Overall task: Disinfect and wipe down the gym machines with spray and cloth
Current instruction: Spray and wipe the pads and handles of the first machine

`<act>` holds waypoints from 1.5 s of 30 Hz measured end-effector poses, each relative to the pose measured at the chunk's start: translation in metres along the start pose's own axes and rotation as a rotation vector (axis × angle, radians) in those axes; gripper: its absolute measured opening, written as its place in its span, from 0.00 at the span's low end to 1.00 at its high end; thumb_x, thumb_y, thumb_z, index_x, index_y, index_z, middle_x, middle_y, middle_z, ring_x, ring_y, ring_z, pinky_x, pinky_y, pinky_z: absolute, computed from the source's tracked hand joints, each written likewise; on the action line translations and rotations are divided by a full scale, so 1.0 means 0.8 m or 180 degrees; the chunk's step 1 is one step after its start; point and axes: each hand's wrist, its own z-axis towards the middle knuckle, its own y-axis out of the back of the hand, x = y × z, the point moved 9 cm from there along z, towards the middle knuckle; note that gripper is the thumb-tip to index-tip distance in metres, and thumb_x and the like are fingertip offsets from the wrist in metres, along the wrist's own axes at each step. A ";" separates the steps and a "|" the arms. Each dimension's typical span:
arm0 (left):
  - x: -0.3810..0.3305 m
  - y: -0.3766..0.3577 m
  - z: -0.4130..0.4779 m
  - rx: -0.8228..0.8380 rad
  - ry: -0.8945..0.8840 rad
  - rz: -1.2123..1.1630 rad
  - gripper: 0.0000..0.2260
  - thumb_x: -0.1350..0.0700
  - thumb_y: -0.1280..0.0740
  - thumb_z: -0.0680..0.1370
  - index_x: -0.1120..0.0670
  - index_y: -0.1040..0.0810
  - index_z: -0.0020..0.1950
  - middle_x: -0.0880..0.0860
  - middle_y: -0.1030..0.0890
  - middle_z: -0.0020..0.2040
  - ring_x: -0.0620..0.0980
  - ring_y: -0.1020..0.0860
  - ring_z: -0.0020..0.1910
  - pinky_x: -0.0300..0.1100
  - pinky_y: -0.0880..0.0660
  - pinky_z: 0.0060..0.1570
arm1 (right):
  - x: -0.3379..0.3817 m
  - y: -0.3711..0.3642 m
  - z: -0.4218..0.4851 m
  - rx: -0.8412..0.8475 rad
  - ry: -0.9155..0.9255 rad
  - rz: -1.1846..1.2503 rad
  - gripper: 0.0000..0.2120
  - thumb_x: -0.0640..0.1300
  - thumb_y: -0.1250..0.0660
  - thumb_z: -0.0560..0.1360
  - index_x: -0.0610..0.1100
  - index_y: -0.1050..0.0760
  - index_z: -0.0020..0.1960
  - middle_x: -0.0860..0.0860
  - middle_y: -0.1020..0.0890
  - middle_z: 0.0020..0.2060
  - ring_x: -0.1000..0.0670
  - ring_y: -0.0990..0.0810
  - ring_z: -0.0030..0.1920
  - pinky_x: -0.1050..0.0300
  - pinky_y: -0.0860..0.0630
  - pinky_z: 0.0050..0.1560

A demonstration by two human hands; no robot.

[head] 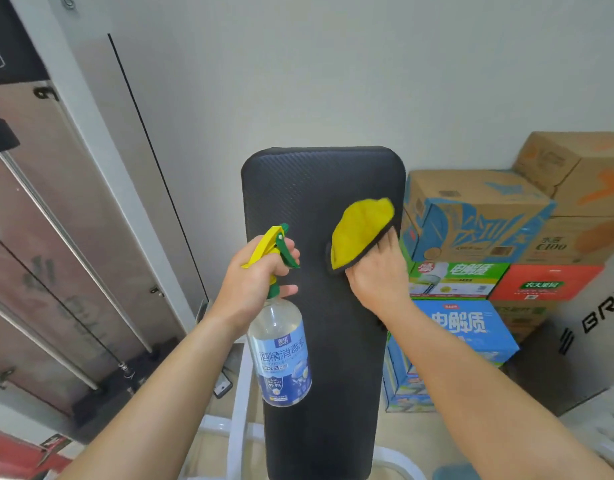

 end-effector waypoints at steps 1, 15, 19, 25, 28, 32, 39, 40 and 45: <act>0.003 -0.004 0.000 0.0039 0.0012 0.0017 0.16 0.71 0.40 0.76 0.56 0.18 0.53 0.55 0.14 0.52 0.56 0.17 0.60 0.54 0.17 0.50 | 0.004 -0.011 -0.017 0.0102 0.0200 -0.0038 0.22 0.48 0.35 0.77 0.38 0.24 0.67 0.35 0.20 0.60 0.33 0.27 0.62 0.37 0.42 0.75; 0.028 -0.082 0.004 0.0354 0.0172 0.0367 0.18 0.60 0.36 0.65 0.56 0.19 0.54 0.55 0.15 0.49 0.50 0.17 0.53 0.54 0.17 0.50 | -0.122 0.042 -0.055 -0.0708 -0.2867 0.2646 0.22 0.49 0.47 0.82 0.34 0.22 0.56 0.36 0.18 0.51 0.35 0.22 0.51 0.51 0.30 0.48; 0.026 -0.099 0.008 0.0345 0.0155 0.0432 0.17 0.59 0.36 0.64 0.56 0.20 0.51 0.54 0.17 0.46 0.49 0.19 0.49 0.56 0.17 0.49 | -0.138 0.048 -0.059 -0.0709 -0.2912 0.2681 0.17 0.46 0.44 0.84 0.37 0.21 0.59 0.39 0.18 0.52 0.37 0.21 0.52 0.57 0.32 0.48; 0.025 -0.099 0.013 0.0193 0.0102 0.0462 0.17 0.57 0.36 0.66 0.56 0.19 0.53 0.56 0.15 0.48 0.51 0.18 0.52 0.57 0.17 0.51 | -0.117 0.056 -0.032 -0.0446 -0.2068 0.2853 0.17 0.52 0.44 0.81 0.45 0.23 0.61 0.40 0.18 0.49 0.37 0.20 0.46 0.45 0.21 0.48; 0.028 -0.091 0.014 0.0113 0.0110 0.0346 0.19 0.58 0.36 0.65 0.54 0.18 0.55 0.55 0.14 0.55 0.49 0.17 0.57 0.54 0.18 0.50 | -0.087 0.072 0.019 -0.0344 -0.1147 0.2443 0.15 0.43 0.40 0.79 0.38 0.22 0.62 0.38 0.20 0.58 0.36 0.23 0.57 0.49 0.26 0.54; 0.029 -0.073 0.019 0.0032 0.0069 0.0268 0.20 0.59 0.37 0.65 0.54 0.18 0.55 0.56 0.13 0.53 0.52 0.16 0.57 0.55 0.18 0.51 | -0.067 0.069 0.086 -0.0495 -0.0422 0.1768 0.17 0.42 0.38 0.79 0.36 0.25 0.65 0.37 0.23 0.63 0.35 0.28 0.65 0.41 0.33 0.69; 0.035 -0.052 0.026 0.0130 -0.0031 0.0214 0.19 0.60 0.37 0.67 0.58 0.18 0.56 0.58 0.14 0.52 0.56 0.16 0.58 0.56 0.17 0.49 | 0.018 -0.012 -0.015 0.0011 0.0639 0.0519 0.24 0.51 0.38 0.78 0.44 0.26 0.71 0.40 0.23 0.67 0.38 0.31 0.70 0.43 0.47 0.78; 0.038 -0.050 0.026 0.0124 -0.0026 0.0211 0.19 0.60 0.37 0.67 0.58 0.18 0.56 0.58 0.14 0.52 0.56 0.16 0.58 0.55 0.18 0.48 | 0.027 -0.022 -0.040 0.0058 0.0772 0.0504 0.24 0.51 0.37 0.78 0.45 0.27 0.72 0.42 0.23 0.68 0.39 0.32 0.70 0.44 0.45 0.77; 0.041 -0.044 0.023 0.0129 -0.0040 0.0211 0.18 0.60 0.37 0.67 0.57 0.18 0.55 0.57 0.14 0.52 0.56 0.16 0.58 0.53 0.19 0.47 | 0.030 -0.033 -0.073 0.0185 0.1194 0.0297 0.24 0.48 0.34 0.75 0.40 0.23 0.68 0.41 0.23 0.67 0.41 0.33 0.72 0.46 0.44 0.77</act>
